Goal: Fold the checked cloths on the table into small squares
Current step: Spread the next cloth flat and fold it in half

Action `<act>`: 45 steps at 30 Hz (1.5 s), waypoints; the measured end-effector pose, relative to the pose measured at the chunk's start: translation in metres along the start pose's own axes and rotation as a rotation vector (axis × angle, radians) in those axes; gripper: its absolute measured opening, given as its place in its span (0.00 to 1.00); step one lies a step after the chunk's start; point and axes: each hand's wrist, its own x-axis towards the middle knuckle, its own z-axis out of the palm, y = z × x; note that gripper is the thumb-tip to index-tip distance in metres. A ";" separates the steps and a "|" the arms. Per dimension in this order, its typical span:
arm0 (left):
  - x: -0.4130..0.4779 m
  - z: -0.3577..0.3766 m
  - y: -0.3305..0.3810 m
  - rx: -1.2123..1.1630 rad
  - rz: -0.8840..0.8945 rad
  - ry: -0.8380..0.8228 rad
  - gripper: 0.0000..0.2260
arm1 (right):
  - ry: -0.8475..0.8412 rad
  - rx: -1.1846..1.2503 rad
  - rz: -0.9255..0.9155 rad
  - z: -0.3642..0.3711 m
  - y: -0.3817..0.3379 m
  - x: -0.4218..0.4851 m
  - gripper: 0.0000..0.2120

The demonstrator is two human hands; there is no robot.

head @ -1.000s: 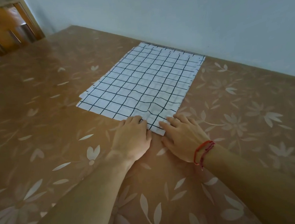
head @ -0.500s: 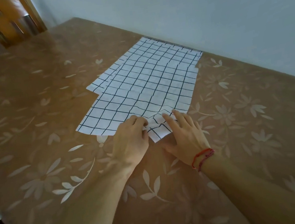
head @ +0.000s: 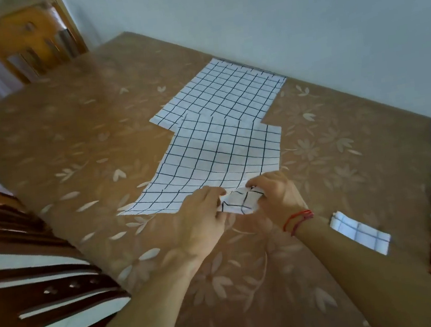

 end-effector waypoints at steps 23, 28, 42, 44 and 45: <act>-0.114 -0.109 -0.026 0.120 -0.285 -0.436 0.06 | -0.237 0.160 0.598 -0.057 0.015 -0.166 0.03; -0.114 -0.121 -0.018 0.055 -0.285 -0.556 0.18 | -0.317 0.094 0.695 -0.052 0.027 -0.175 0.24; -0.096 -0.097 -0.022 0.288 -0.040 -0.144 0.21 | -0.143 0.238 0.746 -0.046 0.026 -0.143 0.20; -0.097 -0.085 -0.016 0.314 0.031 -0.136 0.22 | -0.117 0.239 0.762 -0.044 0.030 -0.130 0.17; -0.099 -0.077 -0.013 0.310 0.052 -0.150 0.21 | -0.110 0.234 0.764 -0.043 0.033 -0.123 0.16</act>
